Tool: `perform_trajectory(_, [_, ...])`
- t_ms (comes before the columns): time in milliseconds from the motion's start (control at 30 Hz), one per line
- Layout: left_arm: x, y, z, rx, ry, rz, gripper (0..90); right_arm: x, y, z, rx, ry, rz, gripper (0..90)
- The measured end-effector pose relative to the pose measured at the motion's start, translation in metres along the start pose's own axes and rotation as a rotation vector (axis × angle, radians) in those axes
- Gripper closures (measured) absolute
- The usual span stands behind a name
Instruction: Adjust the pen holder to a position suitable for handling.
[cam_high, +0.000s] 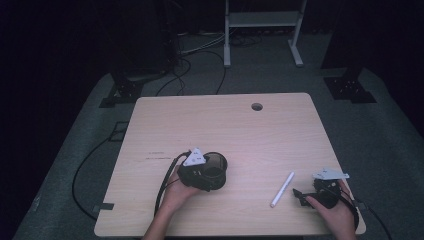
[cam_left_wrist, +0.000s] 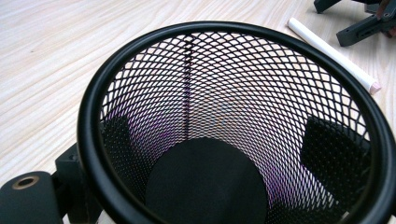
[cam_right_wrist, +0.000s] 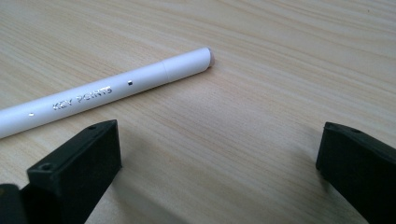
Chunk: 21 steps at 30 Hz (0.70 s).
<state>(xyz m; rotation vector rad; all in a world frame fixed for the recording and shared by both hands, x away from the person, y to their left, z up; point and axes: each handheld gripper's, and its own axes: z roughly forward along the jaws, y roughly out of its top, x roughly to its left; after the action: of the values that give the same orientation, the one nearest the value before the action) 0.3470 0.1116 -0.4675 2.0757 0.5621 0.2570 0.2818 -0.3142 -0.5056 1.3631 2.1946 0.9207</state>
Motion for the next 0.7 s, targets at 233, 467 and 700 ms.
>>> perform_trajectory(233, [-0.004,0.004,0.007,-0.002,-0.014,0.007,7.9,0.000,0.000,0.000,0.000,0.000,0.000,0.0])
perform_trajectory(467, [-0.009,0.008,0.015,0.002,-0.029,0.017,8.0,0.000,0.000,0.000,0.000,0.000,0.000,0.0])
perform_trajectory(700, [-0.012,0.014,0.024,0.008,-0.040,0.032,8.1,0.000,0.000,0.000,0.000,0.000,0.000,0.0])
